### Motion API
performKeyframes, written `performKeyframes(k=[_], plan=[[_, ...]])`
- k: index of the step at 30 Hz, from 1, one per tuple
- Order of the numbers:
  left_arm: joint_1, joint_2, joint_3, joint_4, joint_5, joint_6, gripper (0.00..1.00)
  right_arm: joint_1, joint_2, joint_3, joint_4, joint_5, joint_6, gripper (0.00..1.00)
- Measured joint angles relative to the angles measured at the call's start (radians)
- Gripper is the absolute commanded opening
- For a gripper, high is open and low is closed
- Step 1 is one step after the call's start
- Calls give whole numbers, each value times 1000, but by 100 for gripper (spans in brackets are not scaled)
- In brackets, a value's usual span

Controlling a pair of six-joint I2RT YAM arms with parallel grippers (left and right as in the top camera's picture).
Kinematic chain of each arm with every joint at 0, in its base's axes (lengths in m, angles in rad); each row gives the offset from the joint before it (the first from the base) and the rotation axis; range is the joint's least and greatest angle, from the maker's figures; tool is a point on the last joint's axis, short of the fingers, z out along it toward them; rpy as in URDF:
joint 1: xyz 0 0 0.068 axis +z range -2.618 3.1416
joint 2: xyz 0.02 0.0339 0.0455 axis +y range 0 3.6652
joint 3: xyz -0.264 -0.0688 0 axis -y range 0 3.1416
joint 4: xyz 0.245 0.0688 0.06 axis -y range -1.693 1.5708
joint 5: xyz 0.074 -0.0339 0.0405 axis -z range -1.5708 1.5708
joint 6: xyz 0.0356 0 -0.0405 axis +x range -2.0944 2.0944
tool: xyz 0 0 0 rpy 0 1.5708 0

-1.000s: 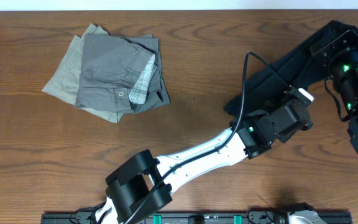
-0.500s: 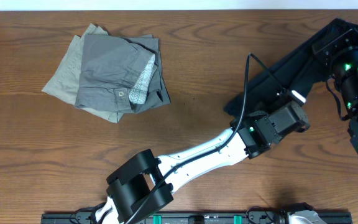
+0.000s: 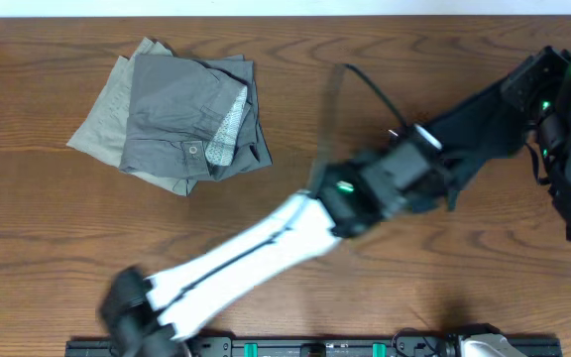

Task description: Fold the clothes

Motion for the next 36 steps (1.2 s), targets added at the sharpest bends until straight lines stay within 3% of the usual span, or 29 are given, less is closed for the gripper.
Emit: performKeyframes(k=[8,16,23,29,36], plan=[[175,-290,0,-100,-4,140,6,-199,3,0,-68,-55,-135,4],[196,-497,0,-118,-6,230,6,-230,8,0,-138,-201,-239,1],[196,-462,0,-113,-19,275,6,-220,119,-40,-172,-552,-459,18],[196,-441,-8,17,-129,330,6,-171,236,-158,-145,-784,-626,33],[196,-441,-8,151,-196,404,6,-62,241,-221,-76,-903,-772,38]])
